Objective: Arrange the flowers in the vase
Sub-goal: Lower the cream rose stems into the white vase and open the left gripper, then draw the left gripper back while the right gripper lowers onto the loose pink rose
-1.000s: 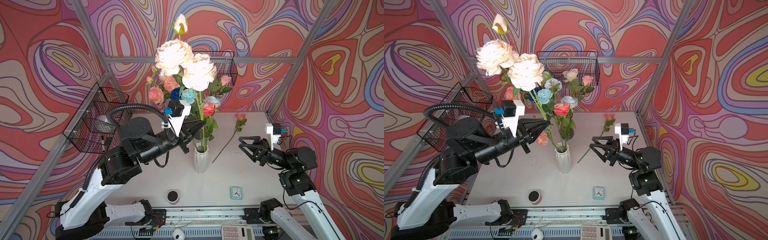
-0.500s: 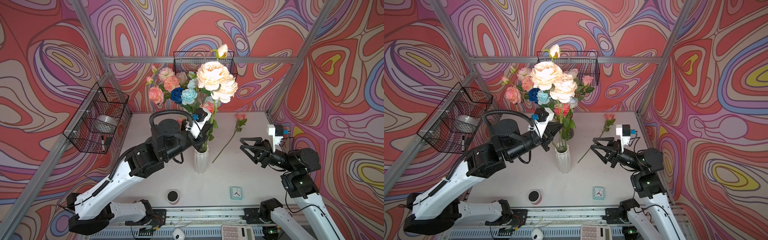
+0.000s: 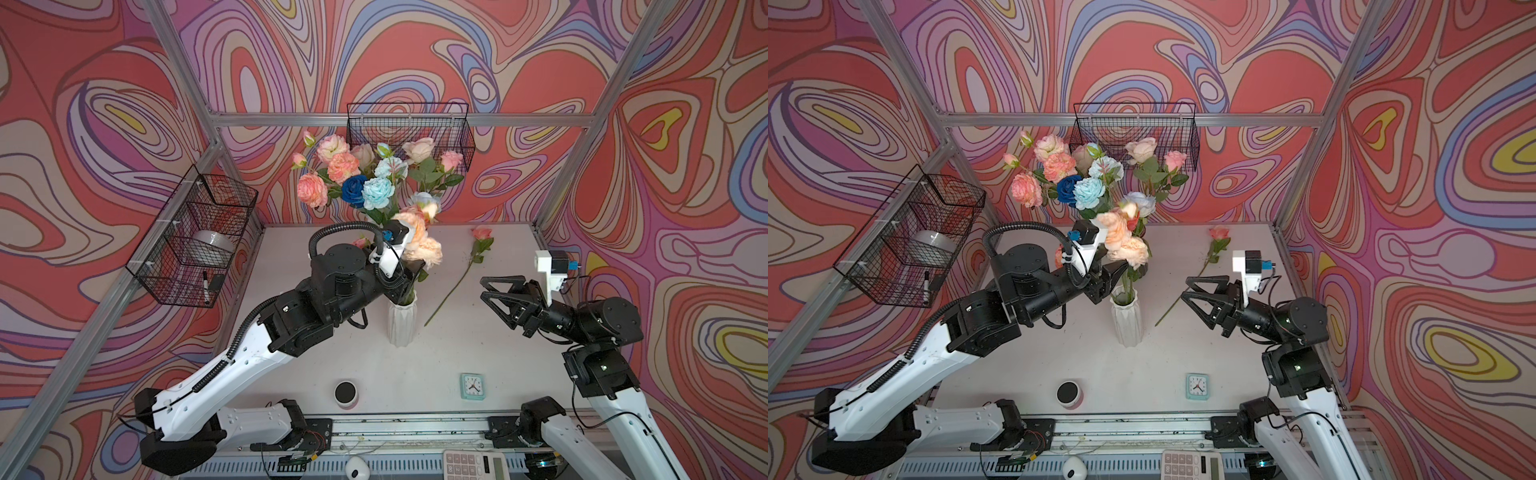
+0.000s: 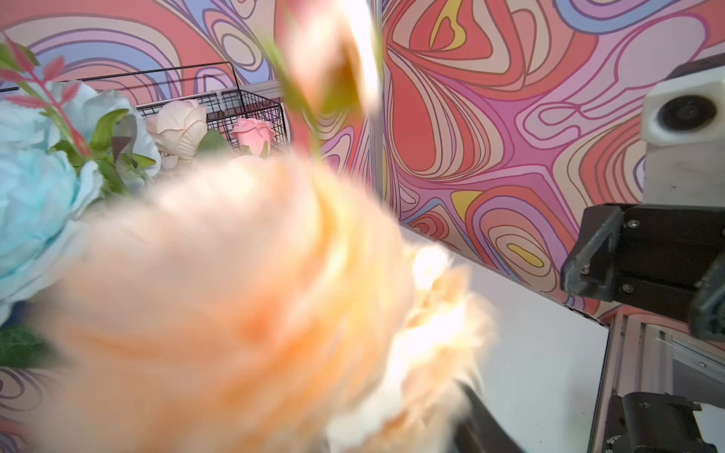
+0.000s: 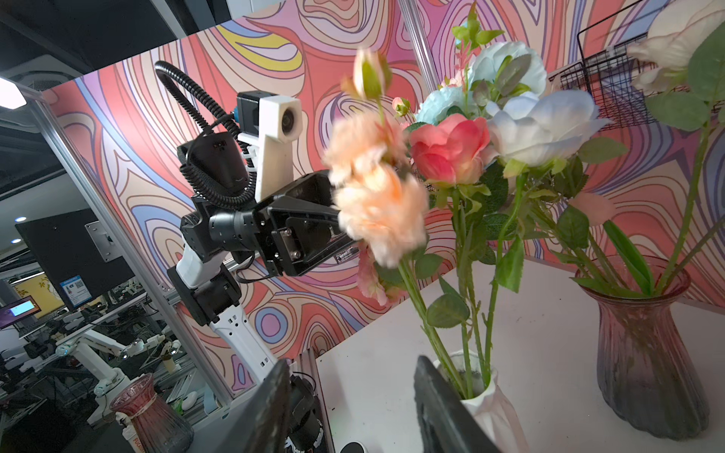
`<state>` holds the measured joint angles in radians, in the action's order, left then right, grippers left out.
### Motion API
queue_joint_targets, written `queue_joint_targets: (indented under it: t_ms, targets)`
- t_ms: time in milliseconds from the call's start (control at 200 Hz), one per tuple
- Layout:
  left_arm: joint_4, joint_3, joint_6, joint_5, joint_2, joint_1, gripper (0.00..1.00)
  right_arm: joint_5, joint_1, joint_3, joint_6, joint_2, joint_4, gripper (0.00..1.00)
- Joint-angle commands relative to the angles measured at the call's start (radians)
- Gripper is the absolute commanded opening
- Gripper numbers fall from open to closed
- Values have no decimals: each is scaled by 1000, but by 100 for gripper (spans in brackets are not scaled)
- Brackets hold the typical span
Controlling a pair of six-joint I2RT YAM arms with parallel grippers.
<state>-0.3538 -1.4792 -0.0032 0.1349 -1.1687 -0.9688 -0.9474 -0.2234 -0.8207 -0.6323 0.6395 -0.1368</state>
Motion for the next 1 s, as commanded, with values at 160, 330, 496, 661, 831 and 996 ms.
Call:
queue_joint_targets:
  t_ms: [160, 330, 496, 661, 831, 996]
  targets:
    - [64, -4, -101, -2, 101, 3, 67, 45, -4, -21, 12, 0, 43, 54]
    - [235, 54, -188, -145, 214, 3, 78, 156, -5, 9, 18, -5, 114, 55]
    - [349, 132, -239, -209, 307, 2, 85, 467, -4, 46, 13, 45, 295, 55]
    - [322, 267, -253, -124, 427, 2, 86, 618, -4, 118, -66, 201, 316, 52]
    - [306, 516, -304, 33, 617, 2, 86, 675, -4, 148, -113, 373, 246, 51]
    - [269, 723, -400, 167, 775, 2, 87, 788, -4, 87, -105, 553, 278, 52]
